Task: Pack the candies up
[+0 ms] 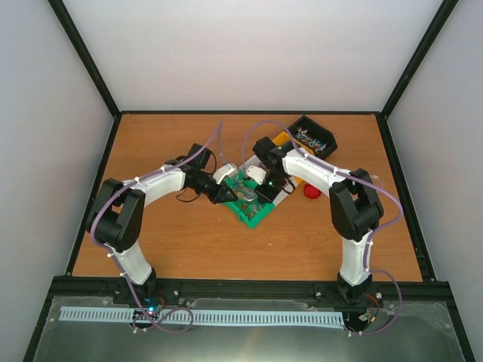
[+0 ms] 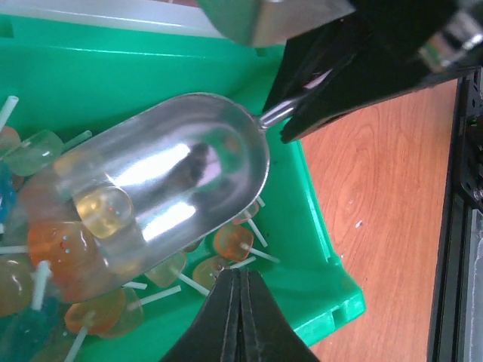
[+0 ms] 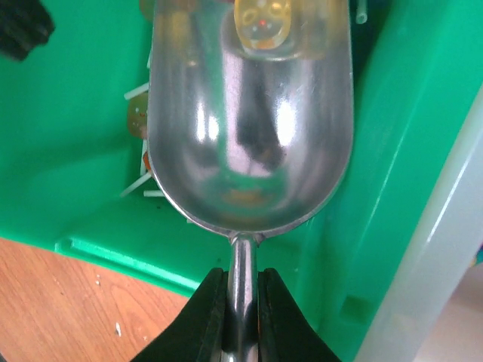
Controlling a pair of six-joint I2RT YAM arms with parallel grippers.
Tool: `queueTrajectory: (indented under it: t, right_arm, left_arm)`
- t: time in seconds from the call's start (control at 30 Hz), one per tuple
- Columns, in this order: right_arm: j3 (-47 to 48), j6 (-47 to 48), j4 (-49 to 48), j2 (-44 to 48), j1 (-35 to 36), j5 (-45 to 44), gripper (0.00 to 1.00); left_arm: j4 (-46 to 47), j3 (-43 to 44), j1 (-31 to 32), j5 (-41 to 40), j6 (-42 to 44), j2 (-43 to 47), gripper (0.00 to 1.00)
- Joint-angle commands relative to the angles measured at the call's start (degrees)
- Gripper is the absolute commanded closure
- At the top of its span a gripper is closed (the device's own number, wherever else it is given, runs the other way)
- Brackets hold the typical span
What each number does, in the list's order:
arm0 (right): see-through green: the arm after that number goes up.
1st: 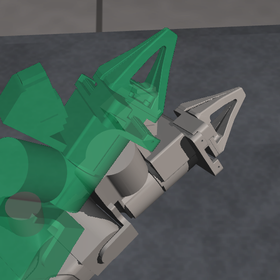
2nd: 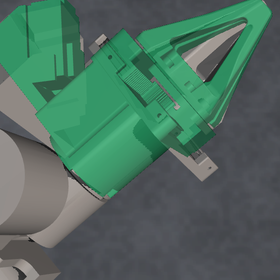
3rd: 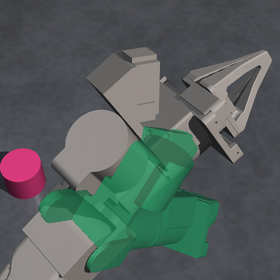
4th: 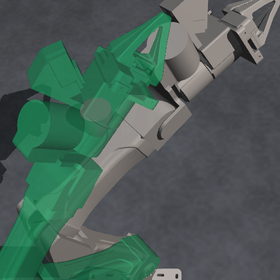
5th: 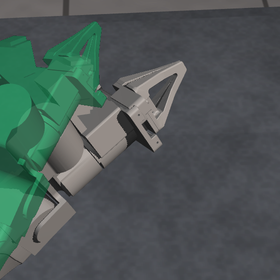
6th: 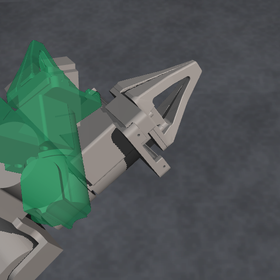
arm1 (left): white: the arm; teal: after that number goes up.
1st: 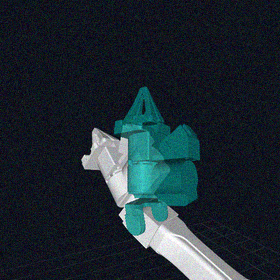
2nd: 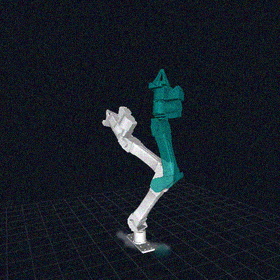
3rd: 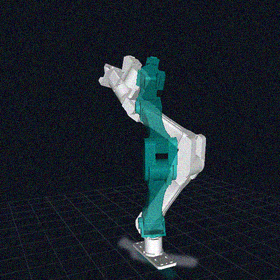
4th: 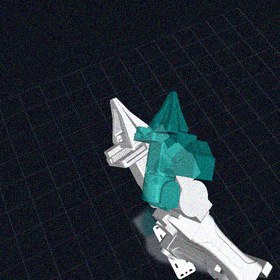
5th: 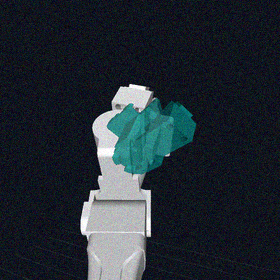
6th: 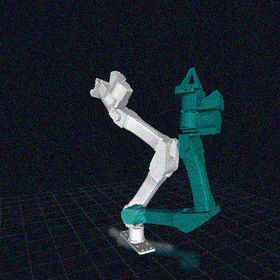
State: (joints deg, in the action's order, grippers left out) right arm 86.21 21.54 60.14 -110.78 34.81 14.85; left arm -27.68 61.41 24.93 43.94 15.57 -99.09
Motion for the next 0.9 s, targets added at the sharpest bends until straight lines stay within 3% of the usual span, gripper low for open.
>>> queueTrajectory:
  t: [0.0, 0.1, 0.43, 0.57, 0.87]
  right_arm:
    - [-1.0, -1.0, -2.6, -0.6, 0.1, -1.2, 0.97]
    - [-3.1, -0.2, -2.3, 1.9, -0.2, -1.5, 0.97]
    - [-2.2, 0.5, 2.1, 4.8, -0.4, -4.6, 0.97]
    - [0.2, 1.7, 6.4, 6.3, -0.4, -7.6, 0.97]
    - [1.6, 1.6, 10.3, 2.9, 0.2, -11.6, 0.97]
  left_arm:
    - [-4.3, -0.7, -1.0, 0.1, -1.2, 1.7, 0.97]
    - [-5.6, 1.6, -3.8, -3.0, -0.1, 3.8, 0.88]
    - [-6.8, 6.8, -6.9, -11.1, 2.4, -0.5, 0.78]
    - [-6.9, 6.2, -5.2, -12.0, 4.5, -0.9, 0.80]
    - [-4.6, 2.7, -0.4, -11.0, 1.8, -0.2, 0.94]
